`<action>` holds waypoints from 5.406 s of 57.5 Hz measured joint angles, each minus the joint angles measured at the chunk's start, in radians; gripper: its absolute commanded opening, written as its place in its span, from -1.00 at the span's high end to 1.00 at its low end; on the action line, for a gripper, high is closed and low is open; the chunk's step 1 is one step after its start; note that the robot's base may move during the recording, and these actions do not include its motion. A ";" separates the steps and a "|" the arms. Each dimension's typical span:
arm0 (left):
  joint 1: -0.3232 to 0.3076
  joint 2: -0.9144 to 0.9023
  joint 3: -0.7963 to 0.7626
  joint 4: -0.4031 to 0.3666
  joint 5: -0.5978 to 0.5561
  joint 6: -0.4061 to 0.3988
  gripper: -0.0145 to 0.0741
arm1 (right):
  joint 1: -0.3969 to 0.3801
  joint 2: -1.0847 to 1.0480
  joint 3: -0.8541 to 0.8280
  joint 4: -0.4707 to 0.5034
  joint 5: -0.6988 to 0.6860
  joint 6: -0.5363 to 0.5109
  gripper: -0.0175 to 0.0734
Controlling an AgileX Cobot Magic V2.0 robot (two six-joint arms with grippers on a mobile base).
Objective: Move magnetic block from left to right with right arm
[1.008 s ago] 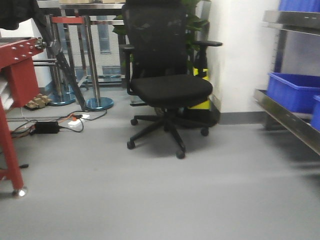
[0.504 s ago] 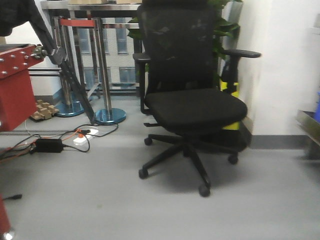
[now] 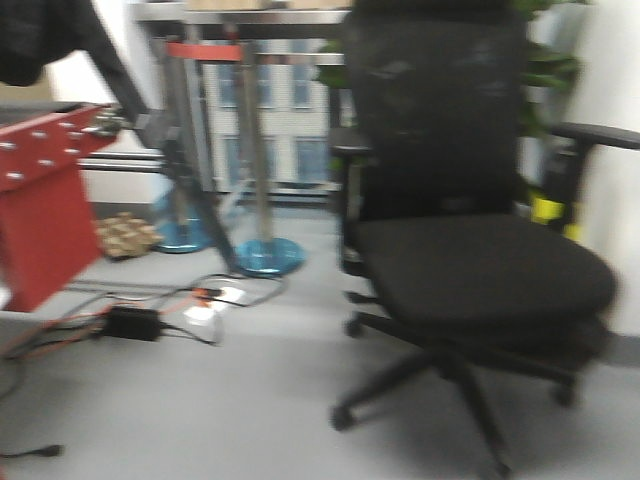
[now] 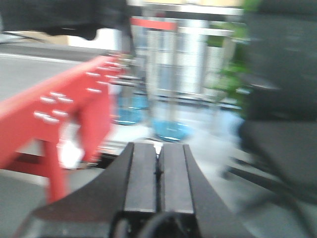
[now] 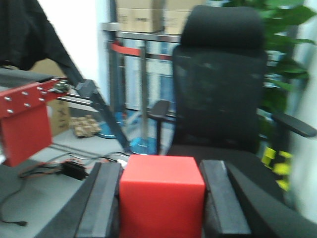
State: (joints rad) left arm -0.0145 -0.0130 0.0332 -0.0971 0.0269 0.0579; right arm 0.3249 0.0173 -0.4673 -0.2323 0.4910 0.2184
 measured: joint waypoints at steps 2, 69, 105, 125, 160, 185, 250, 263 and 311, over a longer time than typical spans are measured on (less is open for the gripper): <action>0.000 0.000 0.000 0.000 0.000 0.000 0.96 | 0.000 0.000 0.000 0.000 0.000 0.000 0.39; 0.000 0.000 0.000 0.000 0.000 0.000 0.96 | 0.000 0.000 0.000 -0.001 0.000 0.000 0.39; 0.000 0.000 0.000 0.000 0.000 0.000 0.96 | 0.000 0.000 0.000 -0.001 0.000 0.000 0.39; 0.000 0.000 0.000 0.000 0.000 0.000 0.96 | 0.000 0.000 0.000 -0.001 0.000 0.000 0.39; 0.000 0.000 0.000 0.000 0.000 0.000 0.96 | 0.000 0.033 -0.009 -0.001 0.000 0.000 0.39; 0.000 0.000 0.000 0.000 0.000 0.000 0.96 | 0.093 0.719 -0.339 -0.001 0.016 -0.085 0.39; 0.000 0.000 0.000 0.000 0.000 0.000 0.96 | 0.257 1.793 -0.826 0.116 0.209 -0.089 -0.46; 0.000 0.000 0.000 0.000 0.000 0.000 0.96 | 0.257 1.771 -0.826 0.122 0.209 -0.089 -0.67; 0.000 0.000 0.000 0.000 0.000 0.000 0.96 | 0.257 0.852 -0.244 0.157 -0.133 -0.087 0.49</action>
State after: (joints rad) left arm -0.0145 -0.0130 0.0332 -0.0971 0.0269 0.0579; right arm 0.5820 0.8696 -0.7112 -0.0757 0.3575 0.1313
